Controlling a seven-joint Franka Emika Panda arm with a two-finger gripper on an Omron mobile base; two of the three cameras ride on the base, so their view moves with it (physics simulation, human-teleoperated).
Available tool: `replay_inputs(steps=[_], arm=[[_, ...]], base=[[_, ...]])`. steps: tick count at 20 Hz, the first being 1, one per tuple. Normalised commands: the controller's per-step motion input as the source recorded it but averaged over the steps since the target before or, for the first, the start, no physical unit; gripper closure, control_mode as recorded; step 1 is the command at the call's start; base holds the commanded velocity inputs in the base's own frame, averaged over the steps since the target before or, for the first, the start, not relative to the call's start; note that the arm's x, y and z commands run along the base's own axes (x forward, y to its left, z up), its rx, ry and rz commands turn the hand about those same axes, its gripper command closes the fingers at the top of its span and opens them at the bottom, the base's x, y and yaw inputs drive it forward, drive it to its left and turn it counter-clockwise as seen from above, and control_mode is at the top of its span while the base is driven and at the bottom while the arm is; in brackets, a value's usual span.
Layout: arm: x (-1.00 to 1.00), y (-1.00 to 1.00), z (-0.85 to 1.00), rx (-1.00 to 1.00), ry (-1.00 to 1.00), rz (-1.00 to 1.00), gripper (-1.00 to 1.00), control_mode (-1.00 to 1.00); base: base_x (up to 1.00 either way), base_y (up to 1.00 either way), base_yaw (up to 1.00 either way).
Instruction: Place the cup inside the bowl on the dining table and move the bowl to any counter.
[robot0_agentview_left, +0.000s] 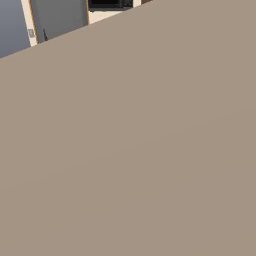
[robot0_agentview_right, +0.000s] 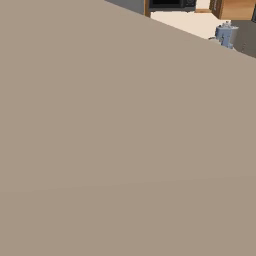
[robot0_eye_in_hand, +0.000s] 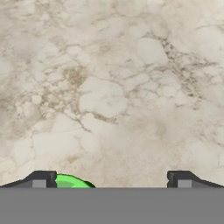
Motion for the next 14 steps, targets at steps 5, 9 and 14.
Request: replay_inputs(steps=[5, 9, 14], arm=[[-0.09, 0.02, -0.23, 0.0, 0.0, 0.0, -1.0, -1.0], [-0.05, 0.09, -0.38, 0.0, 0.0, 0.0, -1.0, -1.0], [-0.01, 0.11, -0.24, 0.0, 0.0, 0.0, -1.0, -1.0]], base=[[0.0, 0.0, 0.0], [0.0, 0.0, 0.0], [0.0, 0.0, 0.0]])
